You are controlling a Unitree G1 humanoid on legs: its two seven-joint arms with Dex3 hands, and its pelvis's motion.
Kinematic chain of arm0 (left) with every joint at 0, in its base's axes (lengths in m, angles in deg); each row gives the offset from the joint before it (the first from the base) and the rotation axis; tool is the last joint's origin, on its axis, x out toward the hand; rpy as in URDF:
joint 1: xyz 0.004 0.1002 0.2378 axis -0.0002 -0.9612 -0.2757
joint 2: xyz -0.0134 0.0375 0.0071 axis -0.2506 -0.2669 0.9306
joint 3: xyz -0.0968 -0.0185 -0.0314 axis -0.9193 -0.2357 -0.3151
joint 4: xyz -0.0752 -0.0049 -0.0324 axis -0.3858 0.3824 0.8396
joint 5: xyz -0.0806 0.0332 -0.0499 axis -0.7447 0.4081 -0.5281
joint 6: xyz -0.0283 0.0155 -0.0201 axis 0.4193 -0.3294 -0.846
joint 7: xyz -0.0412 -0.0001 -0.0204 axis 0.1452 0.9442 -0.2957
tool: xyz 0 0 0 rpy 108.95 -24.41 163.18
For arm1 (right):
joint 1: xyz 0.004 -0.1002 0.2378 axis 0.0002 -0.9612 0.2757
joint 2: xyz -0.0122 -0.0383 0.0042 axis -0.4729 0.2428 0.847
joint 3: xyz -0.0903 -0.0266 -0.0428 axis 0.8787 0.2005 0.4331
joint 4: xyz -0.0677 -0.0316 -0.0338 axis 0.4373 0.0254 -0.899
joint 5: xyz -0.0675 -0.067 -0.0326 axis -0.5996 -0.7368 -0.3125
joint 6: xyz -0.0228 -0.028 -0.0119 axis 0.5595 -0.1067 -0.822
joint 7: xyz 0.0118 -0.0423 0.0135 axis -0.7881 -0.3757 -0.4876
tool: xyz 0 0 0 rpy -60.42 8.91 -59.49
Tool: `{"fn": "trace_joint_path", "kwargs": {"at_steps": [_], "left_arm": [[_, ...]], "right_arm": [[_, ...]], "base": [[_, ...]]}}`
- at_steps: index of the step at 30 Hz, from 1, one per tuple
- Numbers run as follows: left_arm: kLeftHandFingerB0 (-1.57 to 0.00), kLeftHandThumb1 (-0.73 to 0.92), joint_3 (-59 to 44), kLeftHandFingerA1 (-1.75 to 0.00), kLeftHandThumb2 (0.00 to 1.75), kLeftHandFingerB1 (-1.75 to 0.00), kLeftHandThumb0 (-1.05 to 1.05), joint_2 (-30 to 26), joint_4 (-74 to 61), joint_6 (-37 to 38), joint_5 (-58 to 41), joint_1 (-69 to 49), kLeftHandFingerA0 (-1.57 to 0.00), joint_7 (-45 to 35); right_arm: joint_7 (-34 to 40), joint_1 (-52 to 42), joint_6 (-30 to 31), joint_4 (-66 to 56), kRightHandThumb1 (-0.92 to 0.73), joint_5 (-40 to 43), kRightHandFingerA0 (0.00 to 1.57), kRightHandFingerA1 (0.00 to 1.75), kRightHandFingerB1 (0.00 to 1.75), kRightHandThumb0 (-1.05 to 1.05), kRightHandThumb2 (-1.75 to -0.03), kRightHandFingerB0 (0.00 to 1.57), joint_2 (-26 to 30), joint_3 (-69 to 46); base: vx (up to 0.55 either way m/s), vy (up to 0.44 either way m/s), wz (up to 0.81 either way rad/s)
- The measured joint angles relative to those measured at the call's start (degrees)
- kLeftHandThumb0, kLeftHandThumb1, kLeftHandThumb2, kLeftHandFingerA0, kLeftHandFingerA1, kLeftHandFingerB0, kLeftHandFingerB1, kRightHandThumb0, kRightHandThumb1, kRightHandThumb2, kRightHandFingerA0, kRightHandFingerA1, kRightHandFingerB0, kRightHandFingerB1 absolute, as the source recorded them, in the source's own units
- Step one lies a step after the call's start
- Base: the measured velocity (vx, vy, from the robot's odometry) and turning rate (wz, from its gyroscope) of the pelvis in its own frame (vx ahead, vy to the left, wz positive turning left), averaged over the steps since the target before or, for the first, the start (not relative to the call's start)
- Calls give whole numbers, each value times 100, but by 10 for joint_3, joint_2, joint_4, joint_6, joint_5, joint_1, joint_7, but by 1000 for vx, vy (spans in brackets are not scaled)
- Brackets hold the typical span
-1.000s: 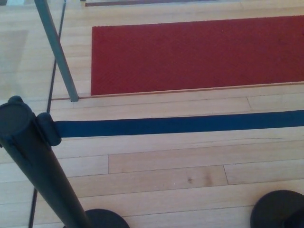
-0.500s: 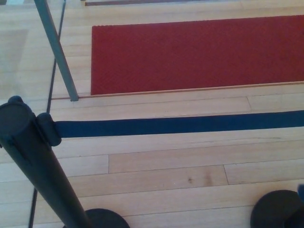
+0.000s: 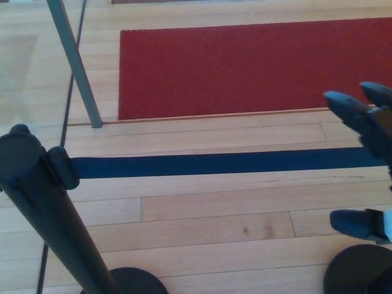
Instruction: The robot walks towards a pair of stanchion kept in front of it and uses the right hand to grab on the strap of the right stanchion that is being connected to the left stanchion. After removing it from the stanchion on the left, it releases the strap and lets it retract back to the stanchion on the right.
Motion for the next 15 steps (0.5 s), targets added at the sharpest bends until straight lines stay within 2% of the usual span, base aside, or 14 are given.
{"fn": "trace_joint_path", "kwargs": {"at_steps": [1, 3, 4, 8, 10, 11, 13, 14, 15], "left_arm": [[-132, 3, 0, -106, 175, -116, -42, 0, 0, 0, 0, 0, -157, 0], [-132, 3, -2, -106, 175, -116, -42, -1, 0, 0, 0, 1, -157, 0], [-127, 1, -3, -112, 175, -117, -37, -1, 0, 0, 0, 1, -150, -1], [-127, 1, -9, -112, 175, -117, -37, -7, 1, -3, -1, 0, -150, -4], [-127, 6, -10, -106, 175, -117, -41, -8, 1, -4, -2, 0, -153, -5], [-128, 8, -11, -112, 175, -119, -39, -9, 1, -4, -2, -1, -148, -5], [-128, 8, -11, -112, 175, -119, -39, -11, 1, -5, -2, -2, -148, -7], [-128, -6, -10, -113, 175, -117, -34, -11, 1, -5, -2, -4, -149, -7], [-128, -6, -10, -113, 175, -117, -34, -11, 1, -5, -2, -4, -149, -7]], "right_arm": [[-5, 7, 2, 2, -62, -3, 0, 0, 0, -105, -58, 0, 4, 4], [-24, 31, 9, 13, -62, -12, 0, 0, 0, -105, -58, 0, 17, 18], [-32, 43, 11, 21, -59, -16, 0, 0, 0, -105, -56, 0, 24, 24], [-76, 100, 25, 70, -59, -37, 0, 0, 0, -105, -56, 0, 55, 56], [-86, 108, 28, 78, -58, -41, 0, 0, 0, -105, -57, 0, 61, 63], [-97, 124, 32, 93, -59, -46, 0, 0, 14, -105, -49, 0, 66, 72], [-117, 157, 41, 125, -59, -57, 0, 0, 14, -105, -49, 0, 71, 92], [-125, 171, 46, 141, -59, -61, 0, 0, 15, -105, -47, 0, 71, 102], [-127, 174, 47, 145, -59, -62, 0, 0, 15, -105, -47, 0, 71, 104]], "base": [[0, 0, 0], [0, 0, 0], [0, 0, 0], [0, 0, 0], [0, 0, 0], [0, 0, 0], [0, 0, 0], [0, 0, 0], [0, 0, 0]]}}
